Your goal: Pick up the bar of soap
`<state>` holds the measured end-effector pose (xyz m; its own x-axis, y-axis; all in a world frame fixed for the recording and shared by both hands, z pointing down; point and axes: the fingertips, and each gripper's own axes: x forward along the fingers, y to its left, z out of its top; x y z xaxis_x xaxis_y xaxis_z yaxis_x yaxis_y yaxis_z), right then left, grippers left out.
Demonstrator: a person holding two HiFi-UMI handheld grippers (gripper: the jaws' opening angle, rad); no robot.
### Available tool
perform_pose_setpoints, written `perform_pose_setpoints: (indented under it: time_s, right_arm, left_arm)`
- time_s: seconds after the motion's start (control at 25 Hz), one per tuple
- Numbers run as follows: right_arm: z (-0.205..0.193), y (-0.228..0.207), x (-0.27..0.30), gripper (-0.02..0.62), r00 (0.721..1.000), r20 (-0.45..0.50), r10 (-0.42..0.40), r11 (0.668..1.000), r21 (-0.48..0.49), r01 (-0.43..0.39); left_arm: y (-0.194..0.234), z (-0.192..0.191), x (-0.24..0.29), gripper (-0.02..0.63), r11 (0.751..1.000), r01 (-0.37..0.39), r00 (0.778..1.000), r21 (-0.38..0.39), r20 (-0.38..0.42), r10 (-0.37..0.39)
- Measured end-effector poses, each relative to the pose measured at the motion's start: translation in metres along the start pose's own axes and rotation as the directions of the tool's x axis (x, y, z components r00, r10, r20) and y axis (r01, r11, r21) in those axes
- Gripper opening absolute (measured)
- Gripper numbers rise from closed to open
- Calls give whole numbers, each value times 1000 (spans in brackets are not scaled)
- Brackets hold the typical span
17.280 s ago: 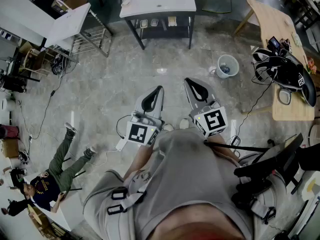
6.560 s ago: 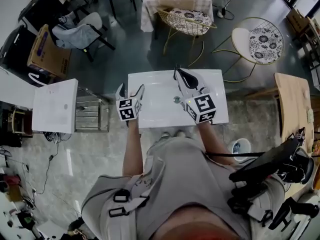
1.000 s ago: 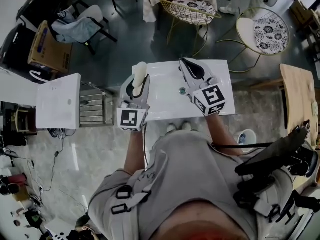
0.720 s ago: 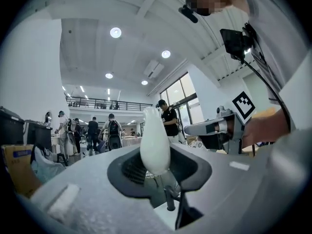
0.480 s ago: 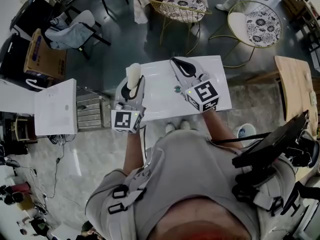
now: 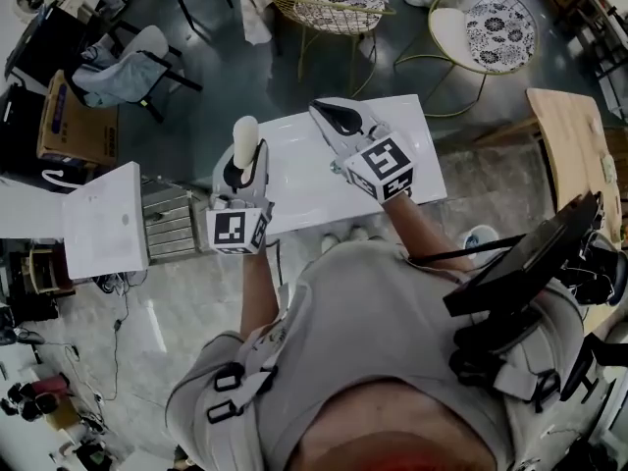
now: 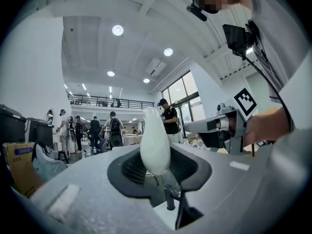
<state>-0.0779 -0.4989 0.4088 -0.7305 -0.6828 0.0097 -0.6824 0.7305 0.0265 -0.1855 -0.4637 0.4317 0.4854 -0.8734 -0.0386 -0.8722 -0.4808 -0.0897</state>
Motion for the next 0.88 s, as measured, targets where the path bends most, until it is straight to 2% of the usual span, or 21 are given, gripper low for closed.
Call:
perform_pose_setpoints:
  time_s: [0.4, 0.88]
  right_arm:
    - [8, 2, -4, 2, 1000, 5, 6, 1000, -30, -6]
    - [2, 17, -11, 0, 1000, 1, -13, 1000, -23, 13]
  left_arm:
    - [-6, 5, 2, 100, 1000, -4, 1000, -4, 24, 4]
    - [-6, 4, -17, 100, 1000, -14, 1000, -23, 24, 15]
